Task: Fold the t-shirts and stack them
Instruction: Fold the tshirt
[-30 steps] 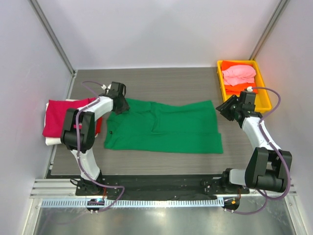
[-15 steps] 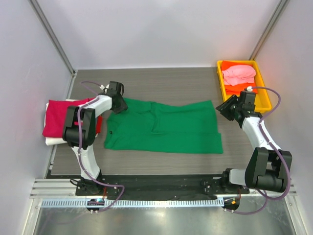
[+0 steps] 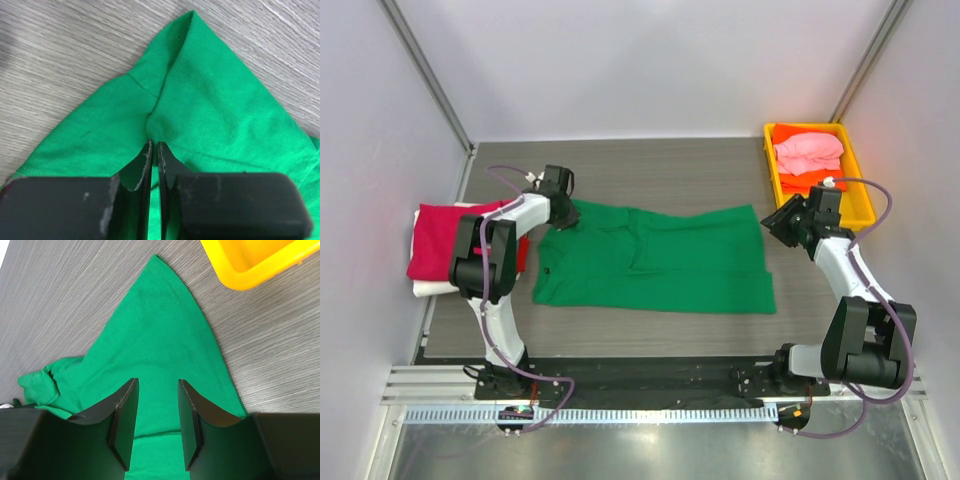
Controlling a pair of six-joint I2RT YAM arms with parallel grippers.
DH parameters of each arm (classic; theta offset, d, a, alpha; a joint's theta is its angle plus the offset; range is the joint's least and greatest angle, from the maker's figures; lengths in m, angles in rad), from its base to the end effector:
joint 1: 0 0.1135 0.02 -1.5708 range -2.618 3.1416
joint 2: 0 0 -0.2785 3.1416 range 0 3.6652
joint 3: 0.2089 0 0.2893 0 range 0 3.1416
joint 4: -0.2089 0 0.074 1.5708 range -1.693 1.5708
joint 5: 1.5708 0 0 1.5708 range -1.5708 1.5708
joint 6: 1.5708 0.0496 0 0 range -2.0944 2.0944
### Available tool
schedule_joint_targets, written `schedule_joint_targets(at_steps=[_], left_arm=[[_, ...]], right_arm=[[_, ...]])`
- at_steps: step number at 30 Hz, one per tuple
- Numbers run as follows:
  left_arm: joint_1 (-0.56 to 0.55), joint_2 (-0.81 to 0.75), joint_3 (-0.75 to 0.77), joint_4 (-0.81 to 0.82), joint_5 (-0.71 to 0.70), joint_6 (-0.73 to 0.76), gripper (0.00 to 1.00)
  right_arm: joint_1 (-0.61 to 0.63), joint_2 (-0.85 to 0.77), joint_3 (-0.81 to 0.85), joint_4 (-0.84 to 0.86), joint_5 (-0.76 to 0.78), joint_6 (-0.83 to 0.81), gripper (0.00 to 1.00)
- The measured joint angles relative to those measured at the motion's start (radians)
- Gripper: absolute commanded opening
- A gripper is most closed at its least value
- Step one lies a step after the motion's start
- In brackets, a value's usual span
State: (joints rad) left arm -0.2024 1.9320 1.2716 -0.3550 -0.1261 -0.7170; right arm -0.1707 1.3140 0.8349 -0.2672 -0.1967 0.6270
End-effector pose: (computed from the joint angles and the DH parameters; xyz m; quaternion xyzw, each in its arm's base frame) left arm 0.4359 -0.0831 0.1431 -0.2609 0.9238 -0.0671 0.2721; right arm 0.3151 -0.0445 0.2224 0.3179 0.8555 0.1778 0.3681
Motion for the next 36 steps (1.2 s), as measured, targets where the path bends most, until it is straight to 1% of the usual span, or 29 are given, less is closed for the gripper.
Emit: schedule_joint_targets(at_steps=[5,6,8,9,11,16,23,31,36], left_arm=[[0.0,0.0,0.005,-0.001,-0.001,0.0,0.07],[0.0,0.0,0.008,-0.002,-0.001,0.0,0.05],[0.0,0.0,0.024,-0.006,-0.001,-0.001,0.04],[0.0,0.0,0.037,-0.01,0.0,-0.002,0.01],[0.0,0.0,0.066,-0.013,0.0,-0.003,0.0],[0.0,0.0,0.14,-0.023,0.0,-0.004,0.0],[0.008,-0.001,0.203,-0.047,0.015,-0.008,0.0],[0.02,-0.001,0.312,-0.074,0.053,-0.012,0.0],[0.021,-0.001,0.346,-0.076,0.075,-0.013,0.0]], right_arm=[[0.002,0.037,0.016,0.002,0.0,0.0,0.44],[0.006,0.051,0.026,0.001,0.0,0.0,0.44],[0.014,0.087,0.049,0.002,0.003,-0.001,0.46],[0.021,0.103,0.062,0.002,0.006,-0.001,0.46],[0.045,0.142,0.096,0.0,0.024,-0.003,0.47],[0.103,0.266,0.218,0.004,0.092,-0.023,0.47],[0.13,0.464,0.385,-0.001,0.217,-0.071,0.47],[0.142,0.607,0.474,-0.014,0.29,-0.104,0.48],[0.15,0.65,0.516,-0.018,0.304,-0.115,0.47]])
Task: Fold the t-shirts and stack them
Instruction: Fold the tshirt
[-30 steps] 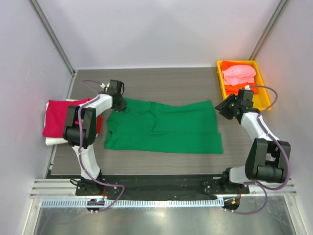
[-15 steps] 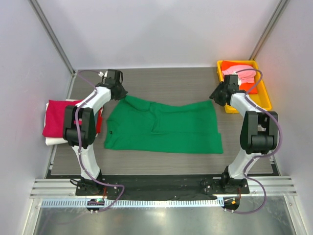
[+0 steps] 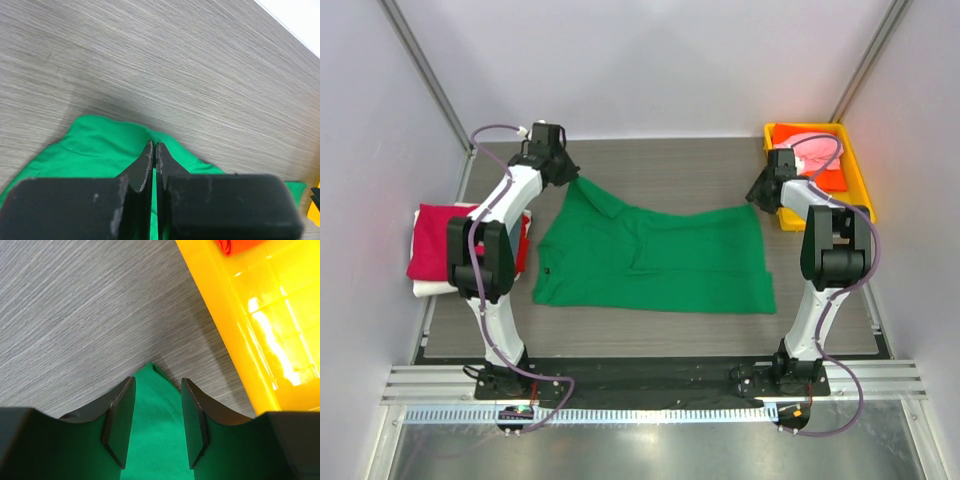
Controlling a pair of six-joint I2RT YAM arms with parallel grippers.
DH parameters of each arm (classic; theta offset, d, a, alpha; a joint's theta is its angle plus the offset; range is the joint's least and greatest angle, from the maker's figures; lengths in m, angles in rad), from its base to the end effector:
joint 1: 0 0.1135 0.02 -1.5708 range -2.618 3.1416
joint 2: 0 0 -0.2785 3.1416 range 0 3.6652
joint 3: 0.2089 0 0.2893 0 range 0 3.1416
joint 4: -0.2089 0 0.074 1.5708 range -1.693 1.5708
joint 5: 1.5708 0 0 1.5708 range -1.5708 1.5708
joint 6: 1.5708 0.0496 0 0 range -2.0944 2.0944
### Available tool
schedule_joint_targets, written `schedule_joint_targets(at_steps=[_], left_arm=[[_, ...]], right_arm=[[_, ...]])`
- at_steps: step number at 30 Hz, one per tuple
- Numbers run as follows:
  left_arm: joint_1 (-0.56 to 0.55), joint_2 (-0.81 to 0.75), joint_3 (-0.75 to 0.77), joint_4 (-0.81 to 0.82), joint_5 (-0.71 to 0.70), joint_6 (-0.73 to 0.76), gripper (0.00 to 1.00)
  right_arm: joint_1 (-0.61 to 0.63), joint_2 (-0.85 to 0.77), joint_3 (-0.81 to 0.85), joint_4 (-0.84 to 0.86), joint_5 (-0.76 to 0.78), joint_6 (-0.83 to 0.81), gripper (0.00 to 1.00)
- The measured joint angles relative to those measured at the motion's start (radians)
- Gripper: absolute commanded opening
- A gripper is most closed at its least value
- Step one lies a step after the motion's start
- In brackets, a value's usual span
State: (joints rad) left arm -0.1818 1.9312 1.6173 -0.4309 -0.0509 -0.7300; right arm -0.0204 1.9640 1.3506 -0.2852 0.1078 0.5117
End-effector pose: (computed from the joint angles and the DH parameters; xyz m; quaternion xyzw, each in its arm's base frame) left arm 0.4890 -0.0873 0.2601 -0.2577 0.8787 -0.1557 0.3705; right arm 0.4692 -0.0149 0.1604 0.2650 0.9048 0.0308 0.3318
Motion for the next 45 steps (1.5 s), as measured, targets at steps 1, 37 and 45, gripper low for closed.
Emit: schedule_joint_targets(at_steps=[1,37,45], left_arm=[[0.0,0.0,0.003,-0.001,0.003,0.0,0.0],[0.019,0.013,0.054,-0.034,0.032,-0.017,0.0],[0.019,0.013,0.054,-0.034,0.036,-0.017,0.0]], right_arm=[[0.002,0.003,0.004,0.0,0.002,-0.003,0.47],[0.038,0.098,0.094,-0.051,0.086,-0.03,0.3],[0.038,0.098,0.094,-0.053,0.104,-0.035,0.36]])
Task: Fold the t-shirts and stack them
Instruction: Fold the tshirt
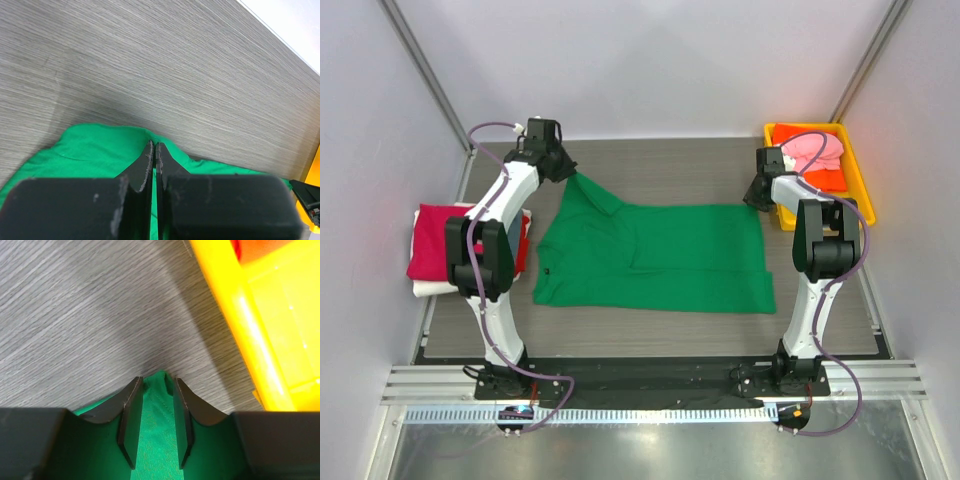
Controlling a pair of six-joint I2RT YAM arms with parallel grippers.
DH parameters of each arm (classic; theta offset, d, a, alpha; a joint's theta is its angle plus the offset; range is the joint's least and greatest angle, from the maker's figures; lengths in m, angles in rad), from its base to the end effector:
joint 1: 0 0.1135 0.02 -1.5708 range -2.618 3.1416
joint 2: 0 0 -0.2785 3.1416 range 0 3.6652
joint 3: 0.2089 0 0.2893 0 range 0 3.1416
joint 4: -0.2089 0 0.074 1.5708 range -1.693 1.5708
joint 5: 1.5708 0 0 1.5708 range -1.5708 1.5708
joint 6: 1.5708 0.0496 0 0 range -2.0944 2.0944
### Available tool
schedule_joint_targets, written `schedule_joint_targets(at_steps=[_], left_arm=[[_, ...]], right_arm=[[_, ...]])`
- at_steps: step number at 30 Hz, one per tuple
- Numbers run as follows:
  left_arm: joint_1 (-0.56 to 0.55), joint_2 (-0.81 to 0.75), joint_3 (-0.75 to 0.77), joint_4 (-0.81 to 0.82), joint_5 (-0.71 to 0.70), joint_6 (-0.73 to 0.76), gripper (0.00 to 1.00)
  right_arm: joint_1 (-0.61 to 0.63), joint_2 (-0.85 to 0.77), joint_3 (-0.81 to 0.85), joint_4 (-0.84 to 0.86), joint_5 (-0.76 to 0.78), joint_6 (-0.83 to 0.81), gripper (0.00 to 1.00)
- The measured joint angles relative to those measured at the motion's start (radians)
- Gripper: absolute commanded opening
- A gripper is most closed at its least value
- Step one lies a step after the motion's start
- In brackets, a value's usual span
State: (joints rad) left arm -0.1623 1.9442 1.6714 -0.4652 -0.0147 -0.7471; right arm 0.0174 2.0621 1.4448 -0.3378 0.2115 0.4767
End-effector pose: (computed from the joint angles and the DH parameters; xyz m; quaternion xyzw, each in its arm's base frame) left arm 0.4953 -0.0804 0.2712 -0.2665 0.8749 -0.1716 0.3663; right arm 0.4877 -0.0019 0.1442 0.2469 0.9155 -0.0239 0.3168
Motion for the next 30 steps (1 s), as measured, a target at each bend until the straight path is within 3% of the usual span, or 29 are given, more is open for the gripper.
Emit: schedule_joint_targets(at_steps=[7,13,23,30], left_arm=[[0.0,0.0,0.0,-0.002,0.0,0.0,0.0],[0.0,0.0,0.0,-0.004,0.008,0.0,0.0],[0.0,-0.005,-0.002,-0.018,0.033,0.0,0.0],[0.0,-0.069,-0.038,-0.028,0.035,0.001,0.0]], right_arm=[[0.0,0.0,0.0,0.0,0.014,-0.004,0.31],[0.0,0.005,0.01,-0.01,0.015,-0.009,0.01],[0.0,-0.015,0.01,-0.029,0.008,-0.008,0.01],[0.0,-0.154,-0.041,-0.038,-0.016,-0.008,0.01]])
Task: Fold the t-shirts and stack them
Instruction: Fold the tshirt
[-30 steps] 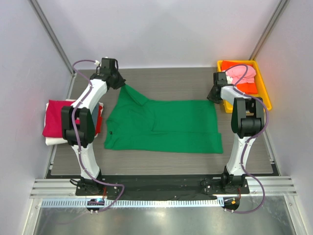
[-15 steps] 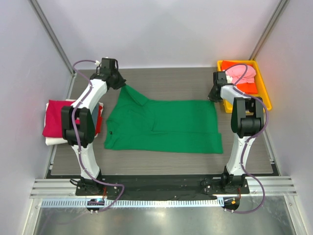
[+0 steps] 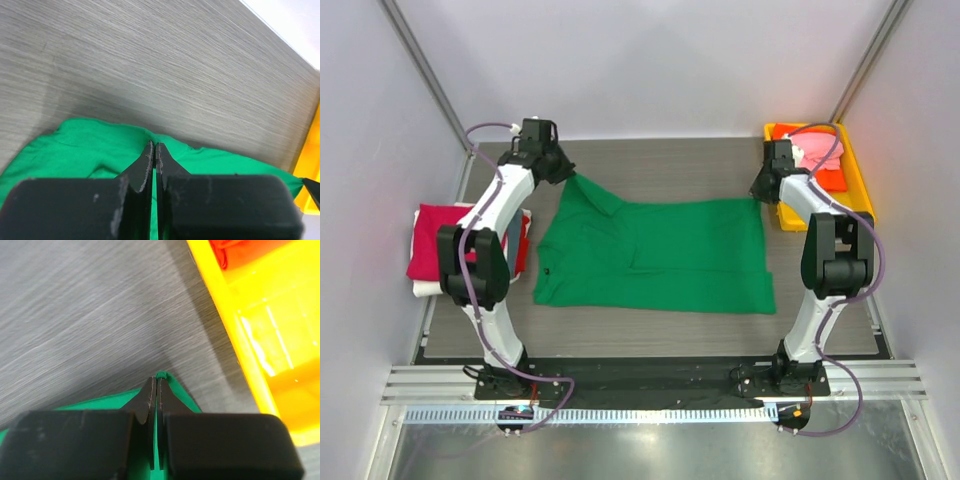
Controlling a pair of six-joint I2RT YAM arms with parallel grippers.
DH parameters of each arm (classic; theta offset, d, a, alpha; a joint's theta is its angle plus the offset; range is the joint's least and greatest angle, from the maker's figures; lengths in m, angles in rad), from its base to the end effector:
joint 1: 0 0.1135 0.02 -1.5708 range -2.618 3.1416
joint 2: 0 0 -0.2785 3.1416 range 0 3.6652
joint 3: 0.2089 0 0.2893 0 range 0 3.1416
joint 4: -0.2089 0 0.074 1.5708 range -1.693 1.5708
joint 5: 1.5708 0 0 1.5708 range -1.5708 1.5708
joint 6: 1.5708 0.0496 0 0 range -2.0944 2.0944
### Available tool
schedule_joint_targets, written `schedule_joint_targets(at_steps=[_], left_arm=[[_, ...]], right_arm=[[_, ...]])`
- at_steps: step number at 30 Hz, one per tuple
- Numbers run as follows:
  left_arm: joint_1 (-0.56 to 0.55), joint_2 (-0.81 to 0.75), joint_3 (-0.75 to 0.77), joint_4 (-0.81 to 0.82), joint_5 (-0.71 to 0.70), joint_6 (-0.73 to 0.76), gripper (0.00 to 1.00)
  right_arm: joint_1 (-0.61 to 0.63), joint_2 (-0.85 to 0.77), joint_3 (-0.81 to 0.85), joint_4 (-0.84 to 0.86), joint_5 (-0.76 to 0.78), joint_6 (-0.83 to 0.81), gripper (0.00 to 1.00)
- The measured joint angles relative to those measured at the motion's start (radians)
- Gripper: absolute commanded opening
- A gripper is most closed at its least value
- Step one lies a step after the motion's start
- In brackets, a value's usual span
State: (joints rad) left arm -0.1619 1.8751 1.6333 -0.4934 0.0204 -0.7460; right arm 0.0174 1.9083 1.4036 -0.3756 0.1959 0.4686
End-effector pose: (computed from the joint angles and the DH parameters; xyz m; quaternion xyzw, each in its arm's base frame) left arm 0.4778 -0.0791 0.2868 -0.2592 0.8764 -0.1863 0.3605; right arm 0.4672 -0.0015 0.1974 0.2417 0.9053 -0.0083 0.3491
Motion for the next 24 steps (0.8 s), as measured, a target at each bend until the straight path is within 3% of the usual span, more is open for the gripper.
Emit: schedule_joint_targets(at_steps=[24], left_arm=[[0.0,-0.427,-0.306,-0.07,0.051,0.018,0.0]], right_arm=[[-0.004,-0.505,-0.402,-0.015,-0.052,0.006,0.01]])
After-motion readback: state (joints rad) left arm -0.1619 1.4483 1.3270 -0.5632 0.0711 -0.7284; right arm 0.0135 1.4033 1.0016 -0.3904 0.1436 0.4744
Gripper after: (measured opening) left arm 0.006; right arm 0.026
